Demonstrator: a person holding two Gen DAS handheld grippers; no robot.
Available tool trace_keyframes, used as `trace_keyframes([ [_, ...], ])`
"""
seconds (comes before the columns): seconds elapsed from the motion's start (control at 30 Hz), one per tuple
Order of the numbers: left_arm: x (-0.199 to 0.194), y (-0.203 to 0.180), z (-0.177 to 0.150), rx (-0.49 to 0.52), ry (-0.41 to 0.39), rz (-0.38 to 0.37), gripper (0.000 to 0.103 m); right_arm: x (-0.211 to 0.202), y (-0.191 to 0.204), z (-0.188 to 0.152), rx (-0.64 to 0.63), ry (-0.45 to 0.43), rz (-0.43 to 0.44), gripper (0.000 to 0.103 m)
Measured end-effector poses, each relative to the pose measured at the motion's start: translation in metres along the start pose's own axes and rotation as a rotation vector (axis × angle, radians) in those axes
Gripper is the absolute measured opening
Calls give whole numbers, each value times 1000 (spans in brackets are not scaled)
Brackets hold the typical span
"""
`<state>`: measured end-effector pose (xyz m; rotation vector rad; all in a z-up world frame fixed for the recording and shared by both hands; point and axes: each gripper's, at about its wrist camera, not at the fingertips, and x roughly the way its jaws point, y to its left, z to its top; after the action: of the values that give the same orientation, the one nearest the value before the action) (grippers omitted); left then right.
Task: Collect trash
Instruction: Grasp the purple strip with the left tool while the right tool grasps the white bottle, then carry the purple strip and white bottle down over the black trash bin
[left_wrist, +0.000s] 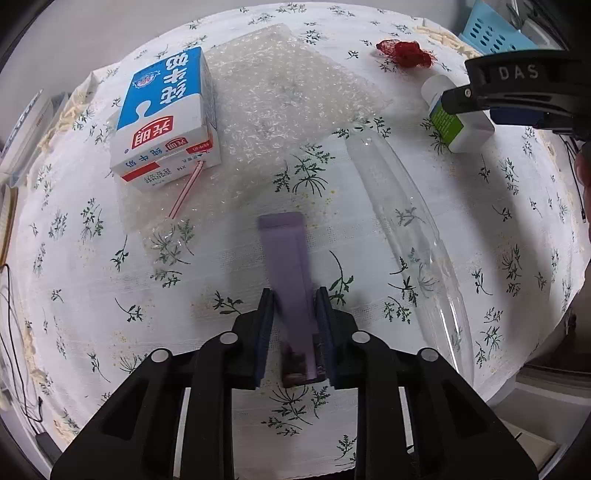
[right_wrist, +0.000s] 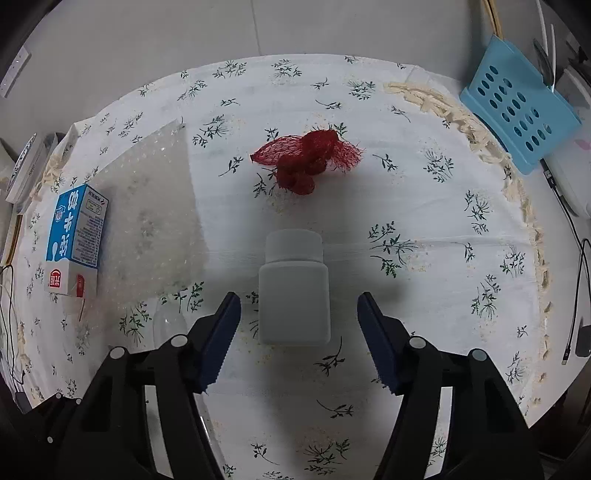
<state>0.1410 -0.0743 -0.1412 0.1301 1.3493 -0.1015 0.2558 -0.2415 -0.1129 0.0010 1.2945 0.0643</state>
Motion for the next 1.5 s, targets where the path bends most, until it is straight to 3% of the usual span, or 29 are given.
trace_keyframes([
  [0.07, 0, 1, 1, 3, -4, 1, 19, 5, 0, 1, 4, 16, 1, 54],
  [0.13, 0, 1, 2, 7, -7, 4, 17, 9, 0, 1, 12, 27, 0, 40],
  [1.0, -33, 9, -8, -32, -67, -37, 14, -67, -22, -50, 49, -135, 19, 40],
  [1.5, -77, 9, -22, -31, -132, -77, 14, -131, -7, -95, 2, -251, 37, 40],
])
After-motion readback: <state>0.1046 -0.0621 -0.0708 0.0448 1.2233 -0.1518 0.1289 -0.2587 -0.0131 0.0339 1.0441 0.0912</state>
